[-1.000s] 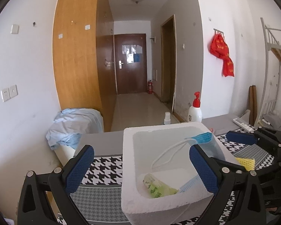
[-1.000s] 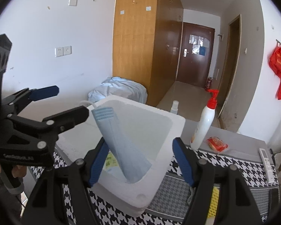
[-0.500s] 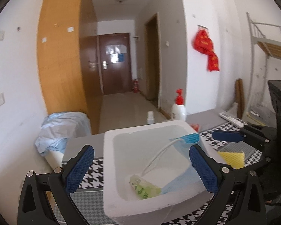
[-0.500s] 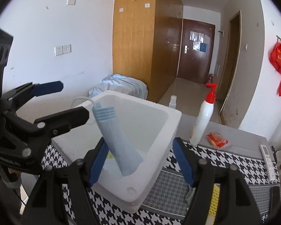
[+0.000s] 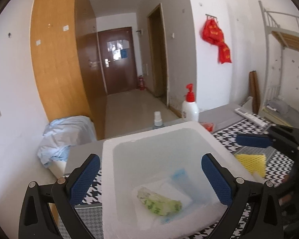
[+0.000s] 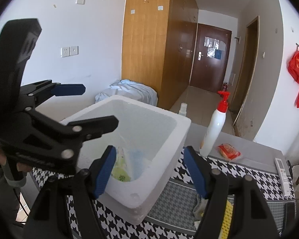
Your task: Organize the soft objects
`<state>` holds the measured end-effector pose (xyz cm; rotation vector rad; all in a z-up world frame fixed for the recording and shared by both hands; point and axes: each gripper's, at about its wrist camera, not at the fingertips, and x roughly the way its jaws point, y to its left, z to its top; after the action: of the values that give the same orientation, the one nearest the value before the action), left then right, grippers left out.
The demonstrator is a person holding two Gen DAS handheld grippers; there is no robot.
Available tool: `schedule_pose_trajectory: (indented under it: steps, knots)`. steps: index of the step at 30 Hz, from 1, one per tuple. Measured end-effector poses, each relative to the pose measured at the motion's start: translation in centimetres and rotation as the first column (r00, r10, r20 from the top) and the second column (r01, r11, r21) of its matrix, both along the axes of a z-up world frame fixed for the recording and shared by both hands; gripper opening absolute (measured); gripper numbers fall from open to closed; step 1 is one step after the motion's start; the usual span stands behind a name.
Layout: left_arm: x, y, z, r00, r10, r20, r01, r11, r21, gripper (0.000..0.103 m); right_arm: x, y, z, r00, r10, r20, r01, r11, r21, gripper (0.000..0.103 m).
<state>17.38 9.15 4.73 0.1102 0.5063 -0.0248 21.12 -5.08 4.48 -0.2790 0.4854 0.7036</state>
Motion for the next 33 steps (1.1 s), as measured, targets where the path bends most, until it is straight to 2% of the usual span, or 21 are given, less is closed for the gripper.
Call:
schedule_pose_trajectory:
  steps: [11,26,33]
  knots:
    - [-1.1,0.6,0.9,0.998,0.049,0.028,-0.048,0.998,-0.031,0.102,0.0,-1.1,0.3,1.0,-0.028,0.001,0.028,0.999,0.02,0.074]
    - [-5.2,-1.6,1.9,0.992,0.092,0.089,-0.088,0.995,-0.041,0.102,-3.1,-4.8,1.8,0.997,-0.07,0.027,0.067,0.994,0.091,0.074]
    - [-6.9,-2.7,2.1,0.99,0.092,0.11,-0.085,0.994,-0.07,0.102,-4.5,-6.3,2.0,0.995,-0.092,0.036,0.087,0.99,0.114,0.074]
